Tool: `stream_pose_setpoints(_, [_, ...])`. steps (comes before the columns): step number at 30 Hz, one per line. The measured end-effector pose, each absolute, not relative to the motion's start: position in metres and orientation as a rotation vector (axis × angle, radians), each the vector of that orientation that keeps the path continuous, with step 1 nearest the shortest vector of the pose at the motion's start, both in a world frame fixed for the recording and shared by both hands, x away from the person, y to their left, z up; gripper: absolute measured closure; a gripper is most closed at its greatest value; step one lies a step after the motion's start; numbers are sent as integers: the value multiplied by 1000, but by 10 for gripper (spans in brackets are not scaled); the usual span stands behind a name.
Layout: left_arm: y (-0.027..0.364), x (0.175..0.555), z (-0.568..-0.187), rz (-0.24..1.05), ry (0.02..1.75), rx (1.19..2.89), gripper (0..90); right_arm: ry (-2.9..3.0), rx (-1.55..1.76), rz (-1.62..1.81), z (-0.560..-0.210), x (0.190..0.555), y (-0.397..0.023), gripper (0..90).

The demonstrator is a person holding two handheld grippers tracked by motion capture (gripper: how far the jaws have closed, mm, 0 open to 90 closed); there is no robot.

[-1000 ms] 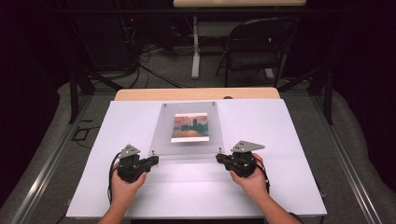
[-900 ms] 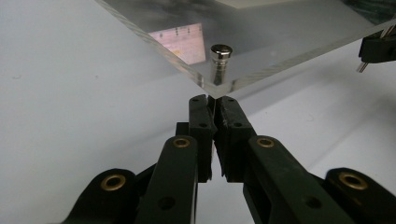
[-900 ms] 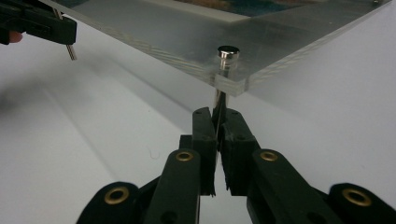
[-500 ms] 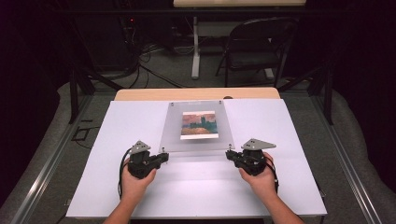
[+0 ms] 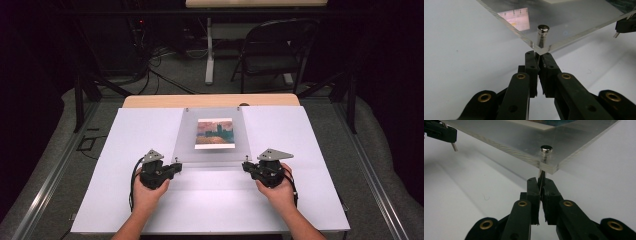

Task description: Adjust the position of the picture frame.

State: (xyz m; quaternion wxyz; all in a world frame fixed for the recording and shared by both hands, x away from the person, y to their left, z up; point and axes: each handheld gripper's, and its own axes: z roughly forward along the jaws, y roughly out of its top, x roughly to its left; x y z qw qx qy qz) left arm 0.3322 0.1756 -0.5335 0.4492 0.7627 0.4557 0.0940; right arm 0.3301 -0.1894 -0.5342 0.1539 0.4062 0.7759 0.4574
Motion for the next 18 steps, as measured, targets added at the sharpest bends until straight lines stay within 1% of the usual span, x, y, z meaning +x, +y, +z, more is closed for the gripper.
stream_pose_setpoints(18, [171, 332, -546, 225, 1130, 1943, 849, 2288, 1187, 1247, -546, 333, -190, 853])
